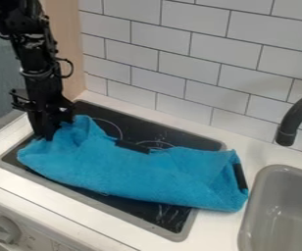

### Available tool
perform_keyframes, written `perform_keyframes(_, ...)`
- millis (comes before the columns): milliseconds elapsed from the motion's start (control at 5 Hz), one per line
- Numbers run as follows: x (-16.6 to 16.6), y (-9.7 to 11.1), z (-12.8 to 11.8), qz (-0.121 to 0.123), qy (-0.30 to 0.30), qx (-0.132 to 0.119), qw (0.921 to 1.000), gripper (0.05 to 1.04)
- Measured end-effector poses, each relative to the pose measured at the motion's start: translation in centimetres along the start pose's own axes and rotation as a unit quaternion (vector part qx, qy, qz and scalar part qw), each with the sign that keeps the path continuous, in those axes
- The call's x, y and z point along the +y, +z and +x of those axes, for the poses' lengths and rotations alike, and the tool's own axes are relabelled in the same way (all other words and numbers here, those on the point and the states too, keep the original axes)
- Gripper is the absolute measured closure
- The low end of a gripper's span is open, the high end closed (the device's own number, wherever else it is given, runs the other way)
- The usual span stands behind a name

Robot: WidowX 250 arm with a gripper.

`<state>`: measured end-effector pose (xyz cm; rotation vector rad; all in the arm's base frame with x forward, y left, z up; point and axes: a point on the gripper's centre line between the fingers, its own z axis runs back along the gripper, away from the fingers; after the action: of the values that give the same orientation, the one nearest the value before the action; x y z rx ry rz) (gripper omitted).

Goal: Fold the cloth from the left to the right

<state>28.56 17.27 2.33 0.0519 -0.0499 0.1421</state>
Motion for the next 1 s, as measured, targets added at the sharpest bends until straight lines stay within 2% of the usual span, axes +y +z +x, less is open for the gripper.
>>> perform_keyframes(200,2.5,0.2,-0.1,-0.003,0.026,0.007,0.9996,1.020)
perform_keyframes(600,4.7,1.2,0.5,0.003,0.040,0.002,0.9992,1.026)
perform_keyframes(800,4.5,1.3,0.3,-0.013,0.044,0.005,0.9989,1.026)
perform_keyframes(1000,3.0,2.9,0.0,-0.044,0.044,0.014,0.9980,1.026)
